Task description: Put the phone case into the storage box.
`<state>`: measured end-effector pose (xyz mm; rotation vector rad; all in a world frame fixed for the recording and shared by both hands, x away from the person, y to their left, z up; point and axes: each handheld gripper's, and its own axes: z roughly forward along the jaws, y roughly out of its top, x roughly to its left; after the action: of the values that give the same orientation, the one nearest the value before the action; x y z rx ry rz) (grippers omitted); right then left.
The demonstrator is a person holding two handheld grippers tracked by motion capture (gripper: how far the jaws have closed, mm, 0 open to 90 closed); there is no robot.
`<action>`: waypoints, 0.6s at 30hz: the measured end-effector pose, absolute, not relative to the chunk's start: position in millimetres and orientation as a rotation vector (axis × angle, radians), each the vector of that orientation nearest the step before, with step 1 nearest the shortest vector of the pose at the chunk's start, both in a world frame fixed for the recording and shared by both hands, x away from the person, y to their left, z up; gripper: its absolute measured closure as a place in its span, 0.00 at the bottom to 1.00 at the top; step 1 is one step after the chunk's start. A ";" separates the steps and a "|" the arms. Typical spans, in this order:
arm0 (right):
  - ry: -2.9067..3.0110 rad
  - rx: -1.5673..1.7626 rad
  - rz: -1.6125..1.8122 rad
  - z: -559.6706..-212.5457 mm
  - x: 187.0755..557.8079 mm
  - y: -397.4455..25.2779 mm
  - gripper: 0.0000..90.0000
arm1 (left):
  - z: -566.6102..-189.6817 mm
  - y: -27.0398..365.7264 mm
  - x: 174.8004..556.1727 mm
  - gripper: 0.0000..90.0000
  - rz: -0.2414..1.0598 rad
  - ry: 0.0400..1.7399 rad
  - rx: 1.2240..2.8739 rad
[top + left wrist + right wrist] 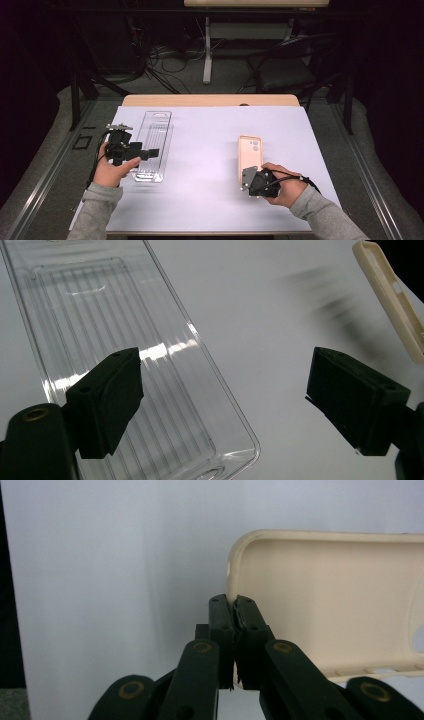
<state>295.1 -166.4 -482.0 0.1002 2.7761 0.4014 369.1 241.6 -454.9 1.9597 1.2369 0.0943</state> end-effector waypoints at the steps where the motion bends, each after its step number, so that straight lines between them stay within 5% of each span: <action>1: 2.767 0.087 0.403 -481.3 295.9 -163.8 0.98 | -455.0 241.3 369.0 0.17 0.094 1.239 1.957; 18: 2.655 -0.028 0.550 -468.2 314.8 -114.4 0.98 | -456.2 234.0 369.0 0.17 0.100 1.212 1.979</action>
<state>314.8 -114.4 -468.2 -0.0285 2.6546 0.5503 369.0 234.0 -456.2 1.9786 1.2121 0.0997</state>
